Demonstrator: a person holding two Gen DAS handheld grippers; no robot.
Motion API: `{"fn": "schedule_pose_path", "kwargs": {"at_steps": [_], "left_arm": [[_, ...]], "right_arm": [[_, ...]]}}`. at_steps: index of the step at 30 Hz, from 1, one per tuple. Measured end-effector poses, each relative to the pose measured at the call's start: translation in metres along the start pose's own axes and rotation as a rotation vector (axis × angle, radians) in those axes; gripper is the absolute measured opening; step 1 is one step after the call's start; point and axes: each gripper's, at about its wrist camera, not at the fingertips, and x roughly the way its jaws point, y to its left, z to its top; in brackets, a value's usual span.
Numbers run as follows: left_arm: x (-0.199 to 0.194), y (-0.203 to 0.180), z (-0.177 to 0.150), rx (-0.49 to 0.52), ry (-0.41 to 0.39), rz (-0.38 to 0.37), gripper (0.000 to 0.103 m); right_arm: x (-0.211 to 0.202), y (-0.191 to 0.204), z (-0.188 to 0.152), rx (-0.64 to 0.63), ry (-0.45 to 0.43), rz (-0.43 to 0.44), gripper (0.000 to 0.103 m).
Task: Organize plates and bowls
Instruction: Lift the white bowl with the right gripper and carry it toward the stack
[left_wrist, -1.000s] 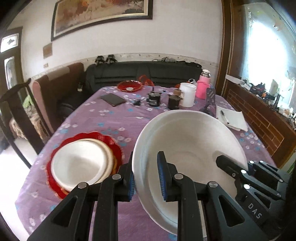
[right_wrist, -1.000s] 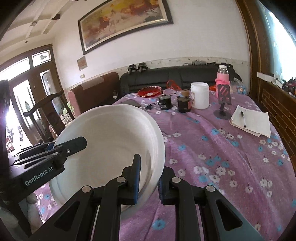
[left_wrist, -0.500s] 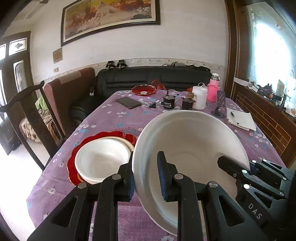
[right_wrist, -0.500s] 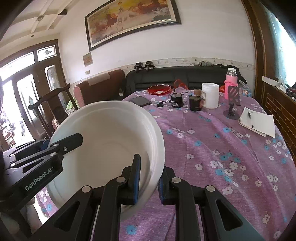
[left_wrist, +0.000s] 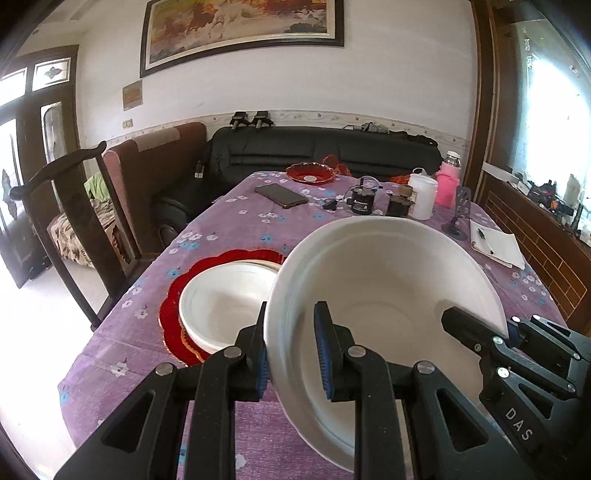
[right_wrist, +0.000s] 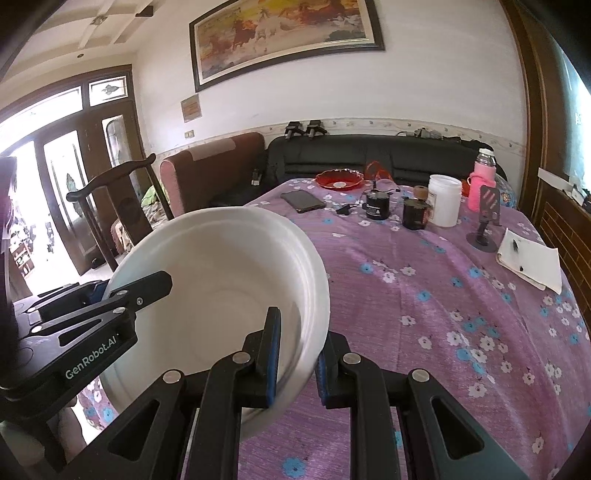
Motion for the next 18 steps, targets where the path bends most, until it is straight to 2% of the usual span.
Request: {"fn": "schedule_pose_path", "kwargs": {"at_steps": [18], "left_arm": [[0.003,0.027,-0.002,-0.053,0.005,0.012,0.021]], "right_arm": [[0.013,0.027,0.008,-0.055,0.013,0.009,0.018]]}}
